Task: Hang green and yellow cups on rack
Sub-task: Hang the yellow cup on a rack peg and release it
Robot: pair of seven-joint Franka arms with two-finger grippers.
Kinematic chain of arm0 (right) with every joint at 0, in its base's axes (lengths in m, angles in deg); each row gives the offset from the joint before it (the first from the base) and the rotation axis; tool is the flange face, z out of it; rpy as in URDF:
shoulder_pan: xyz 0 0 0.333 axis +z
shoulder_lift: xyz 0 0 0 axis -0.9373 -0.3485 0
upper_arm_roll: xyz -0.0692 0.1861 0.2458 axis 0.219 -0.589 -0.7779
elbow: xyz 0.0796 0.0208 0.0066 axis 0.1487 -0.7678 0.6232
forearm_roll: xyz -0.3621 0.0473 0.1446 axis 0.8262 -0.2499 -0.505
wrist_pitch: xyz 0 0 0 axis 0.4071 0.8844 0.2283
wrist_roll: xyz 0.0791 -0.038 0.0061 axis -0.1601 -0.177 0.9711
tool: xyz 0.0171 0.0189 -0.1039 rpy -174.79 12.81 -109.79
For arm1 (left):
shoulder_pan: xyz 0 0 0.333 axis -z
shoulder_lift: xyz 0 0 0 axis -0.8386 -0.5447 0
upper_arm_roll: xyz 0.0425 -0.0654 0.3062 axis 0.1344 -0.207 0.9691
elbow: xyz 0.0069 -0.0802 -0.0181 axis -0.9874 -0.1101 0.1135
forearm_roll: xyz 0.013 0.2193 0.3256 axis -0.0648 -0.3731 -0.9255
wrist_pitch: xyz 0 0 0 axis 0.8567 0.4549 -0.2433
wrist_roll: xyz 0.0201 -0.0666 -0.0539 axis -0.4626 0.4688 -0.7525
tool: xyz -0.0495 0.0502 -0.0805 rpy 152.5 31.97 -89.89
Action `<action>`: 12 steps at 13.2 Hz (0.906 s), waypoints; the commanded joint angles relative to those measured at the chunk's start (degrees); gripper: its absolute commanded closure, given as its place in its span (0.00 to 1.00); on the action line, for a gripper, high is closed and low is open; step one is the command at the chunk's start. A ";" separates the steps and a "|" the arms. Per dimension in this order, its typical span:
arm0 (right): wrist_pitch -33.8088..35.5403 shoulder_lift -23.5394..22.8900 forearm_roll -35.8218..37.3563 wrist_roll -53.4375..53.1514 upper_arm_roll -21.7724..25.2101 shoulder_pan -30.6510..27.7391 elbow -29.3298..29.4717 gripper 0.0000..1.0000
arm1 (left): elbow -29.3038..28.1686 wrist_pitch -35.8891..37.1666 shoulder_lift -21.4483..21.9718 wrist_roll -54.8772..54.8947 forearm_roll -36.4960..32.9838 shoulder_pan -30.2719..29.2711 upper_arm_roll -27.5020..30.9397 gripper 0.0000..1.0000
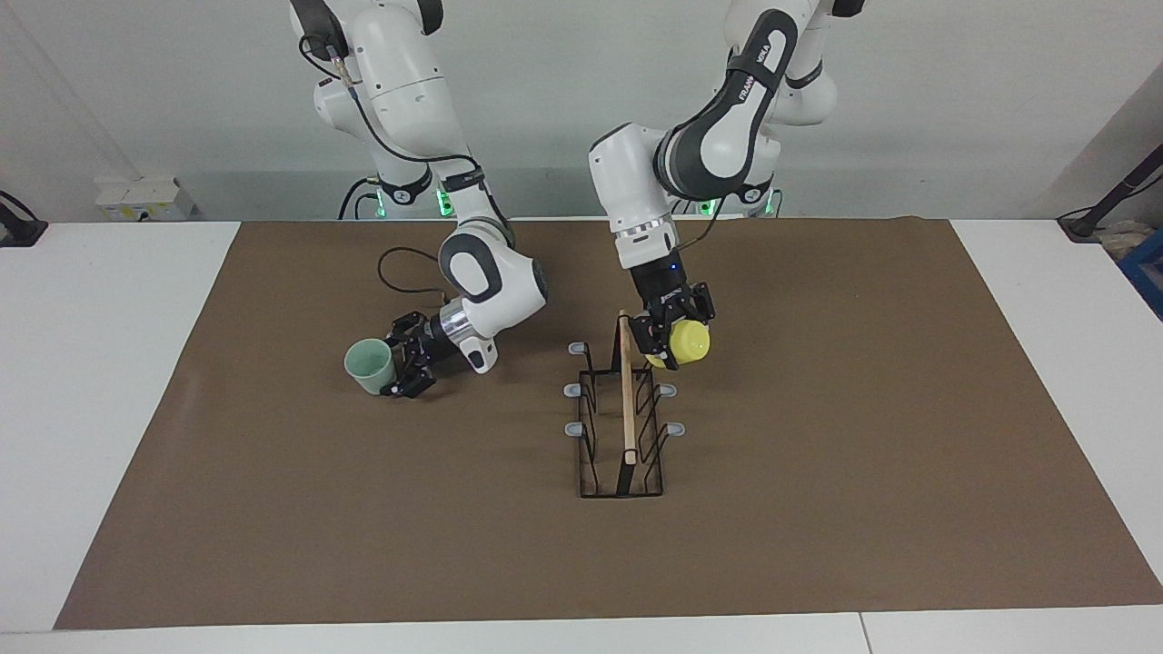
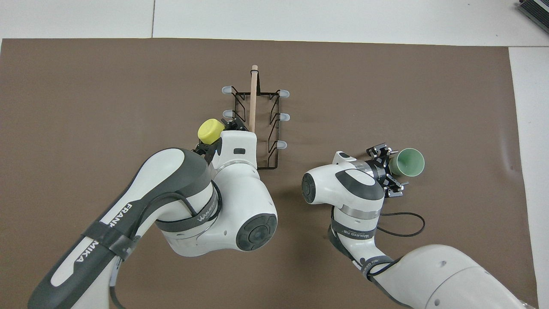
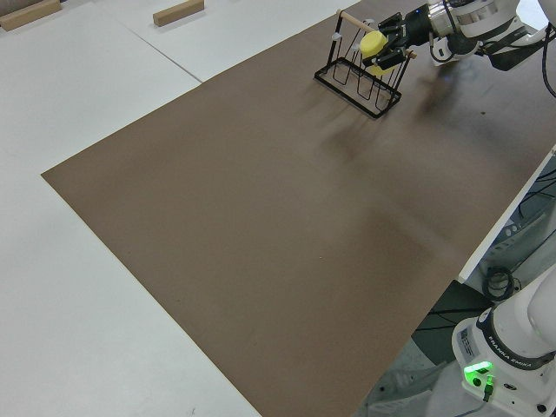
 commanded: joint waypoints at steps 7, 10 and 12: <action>-0.40 1.59 1.67 -1.94 -0.66 -3.04 -1.65 0.00 | 4.20 1.31 1.18 9.46 8.87 -2.08 -1.37 0.00; -0.14 1.68 1.59 -1.94 -0.57 -3.13 -2.00 0.32 | 6.23 1.30 1.09 30.00 20.03 -2.44 2.74 0.00; 0.13 1.68 1.59 -1.94 -0.57 -3.13 -2.09 1.00 | 6.06 1.48 1.44 43.99 25.49 -2.53 6.52 0.00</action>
